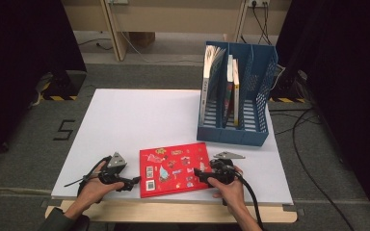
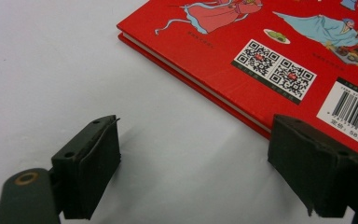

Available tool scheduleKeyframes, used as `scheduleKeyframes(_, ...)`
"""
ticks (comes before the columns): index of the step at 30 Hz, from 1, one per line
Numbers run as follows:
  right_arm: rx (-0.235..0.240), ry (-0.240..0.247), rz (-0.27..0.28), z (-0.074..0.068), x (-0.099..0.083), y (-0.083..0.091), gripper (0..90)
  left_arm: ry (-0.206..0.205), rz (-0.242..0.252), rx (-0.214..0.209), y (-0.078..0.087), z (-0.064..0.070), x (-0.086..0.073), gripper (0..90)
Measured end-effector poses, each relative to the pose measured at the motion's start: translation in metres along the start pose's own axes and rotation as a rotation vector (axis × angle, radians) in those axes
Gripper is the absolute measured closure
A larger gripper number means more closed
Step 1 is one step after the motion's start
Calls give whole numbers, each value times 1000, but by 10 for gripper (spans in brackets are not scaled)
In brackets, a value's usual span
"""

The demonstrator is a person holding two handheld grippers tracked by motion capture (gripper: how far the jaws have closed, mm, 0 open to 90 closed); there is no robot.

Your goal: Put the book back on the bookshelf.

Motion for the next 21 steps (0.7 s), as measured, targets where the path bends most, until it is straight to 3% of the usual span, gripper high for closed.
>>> scheduleKeyframes(7, 13, -107, 23, -2, -1, 1, 152, 2, 1, 2, 0, 0, 0, 152)
scheduleKeyframes(13, 12, -137, 49, -3, -4, 2, 159, 1, 1, 5, 0, 0, 0, 146)
scheduleKeyframes(17, 32, -250, 86, 3, -5, 6, 242, 1, -2, 8, -1, 0, 0, 142)
scheduleKeyframes(21, 61, -352, 113, 8, -6, 11, 269, 1, -10, 7, -1, 0, 1, 142)
Point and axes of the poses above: each handheld gripper's, and its own axes: y roughly backward along the jaws, x roughly out of its top, z roughly to its right, the point moved 3 cm from there along -y, roughly forward along the jaws, and after that the axes turned 3 degrees about y, right-handed, at the moved point
